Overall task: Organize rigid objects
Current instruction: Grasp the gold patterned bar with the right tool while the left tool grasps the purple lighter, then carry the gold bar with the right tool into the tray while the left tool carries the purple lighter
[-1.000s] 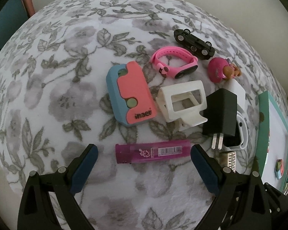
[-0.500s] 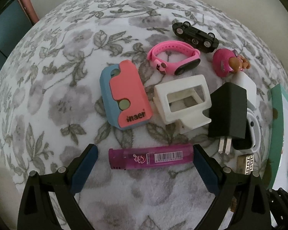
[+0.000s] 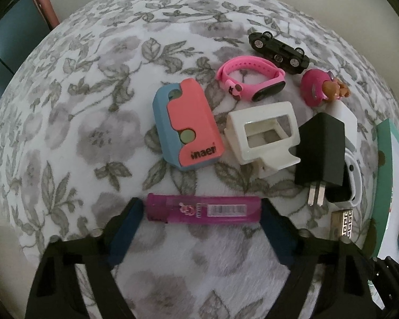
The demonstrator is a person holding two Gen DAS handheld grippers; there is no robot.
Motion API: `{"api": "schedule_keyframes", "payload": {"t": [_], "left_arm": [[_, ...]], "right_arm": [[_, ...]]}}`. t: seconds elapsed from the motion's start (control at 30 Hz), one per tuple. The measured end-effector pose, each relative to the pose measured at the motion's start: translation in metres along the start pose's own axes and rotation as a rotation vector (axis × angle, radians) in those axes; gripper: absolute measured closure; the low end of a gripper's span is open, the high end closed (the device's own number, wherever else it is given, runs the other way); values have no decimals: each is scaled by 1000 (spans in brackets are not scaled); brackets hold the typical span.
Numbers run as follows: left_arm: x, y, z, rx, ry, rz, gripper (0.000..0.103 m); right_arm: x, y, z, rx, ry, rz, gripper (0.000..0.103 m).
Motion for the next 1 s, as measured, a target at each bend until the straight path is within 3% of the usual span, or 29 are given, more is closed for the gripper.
{"api": "schedule_keyframes", "payload": {"t": [0.37,0.53,0.73,0.87,1.0], "left_arm": [[16,-9,10,-10,-5,10,22],[31,-8,11,2,-16,-1,22],[69,5,3,-2,-29,-60,22],[99,15,-20,-20,-68,-105,22],[121,19,-56,-59,-115,-132,22]], "right_arm": [[-1,-2,12,67,-71,-10,80],[4,-4,18,78,-41,-7,81],[40,5,8,0,45,-95,81],[65,9,-17,-81,42,-170,81],[79,10,-51,-165,-19,-214,81]]}}
Point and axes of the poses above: each gripper's, at about its wrist camera, not at the fingertips, and x roughly against the way its jaws point, z to its left, y to its top, the point moved 9 cm from there along -x, roughly the way its jaws point, and after that the axes turned 5 degrees about -y, right-handed, at the moved point
